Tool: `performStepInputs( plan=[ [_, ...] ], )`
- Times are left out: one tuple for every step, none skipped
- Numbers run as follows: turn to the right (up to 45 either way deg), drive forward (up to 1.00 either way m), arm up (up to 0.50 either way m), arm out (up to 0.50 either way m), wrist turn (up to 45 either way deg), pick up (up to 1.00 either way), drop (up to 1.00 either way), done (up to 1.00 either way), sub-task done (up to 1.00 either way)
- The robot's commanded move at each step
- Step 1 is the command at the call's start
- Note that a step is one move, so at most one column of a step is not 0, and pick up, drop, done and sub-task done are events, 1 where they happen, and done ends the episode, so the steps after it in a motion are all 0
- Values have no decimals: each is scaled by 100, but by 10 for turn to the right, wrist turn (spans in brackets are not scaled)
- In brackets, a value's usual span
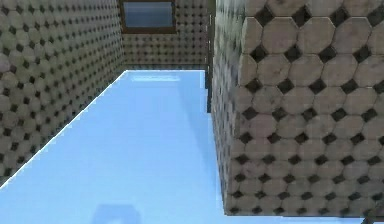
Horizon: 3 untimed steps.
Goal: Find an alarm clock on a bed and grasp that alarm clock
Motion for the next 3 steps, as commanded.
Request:
performStepInputs(
  plan=[
    [-120, 0, 0, 0, 0, 0, 0, 0, 0],
    [0, 80, 0, 0, 0, 0, 0, 0, 0],
    [120, 0, 0, 0, 0, 0, 0, 0, 0]
  ],
)
